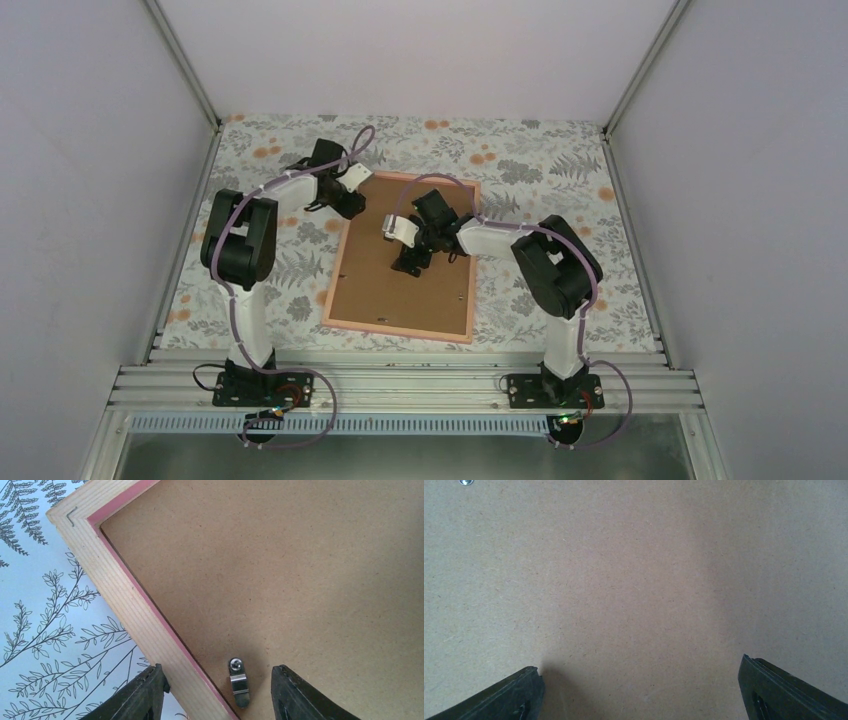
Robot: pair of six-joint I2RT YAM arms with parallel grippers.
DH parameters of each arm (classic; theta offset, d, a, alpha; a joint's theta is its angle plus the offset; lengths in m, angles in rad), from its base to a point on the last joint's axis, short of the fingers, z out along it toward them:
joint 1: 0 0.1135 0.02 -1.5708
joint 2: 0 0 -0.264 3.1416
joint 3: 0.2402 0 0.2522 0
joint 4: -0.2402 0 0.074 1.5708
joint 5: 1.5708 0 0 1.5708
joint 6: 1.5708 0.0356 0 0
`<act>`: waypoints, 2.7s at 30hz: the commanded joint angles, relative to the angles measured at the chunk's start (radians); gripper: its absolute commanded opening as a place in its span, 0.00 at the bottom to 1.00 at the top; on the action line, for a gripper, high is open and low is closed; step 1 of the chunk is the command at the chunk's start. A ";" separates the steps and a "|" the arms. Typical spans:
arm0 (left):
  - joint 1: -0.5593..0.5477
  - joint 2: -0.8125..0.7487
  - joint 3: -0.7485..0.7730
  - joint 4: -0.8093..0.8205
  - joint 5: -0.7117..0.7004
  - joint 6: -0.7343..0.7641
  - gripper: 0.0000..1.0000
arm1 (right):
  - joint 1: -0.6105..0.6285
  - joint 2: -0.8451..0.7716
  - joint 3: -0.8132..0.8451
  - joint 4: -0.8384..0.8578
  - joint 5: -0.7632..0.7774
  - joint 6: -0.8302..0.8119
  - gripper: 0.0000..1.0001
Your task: Put the photo into the frame
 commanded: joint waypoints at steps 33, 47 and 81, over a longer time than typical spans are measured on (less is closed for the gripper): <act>0.012 -0.035 -0.074 -0.021 -0.021 0.031 0.22 | -0.002 -0.005 -0.027 -0.022 0.026 -0.043 0.95; 0.013 -0.170 -0.289 -0.023 0.119 0.000 0.22 | -0.004 -0.122 -0.162 -0.093 0.023 -0.055 0.95; -0.126 -0.168 -0.342 0.158 -0.407 -0.306 0.52 | 0.165 -0.160 -0.248 0.070 0.078 0.067 0.93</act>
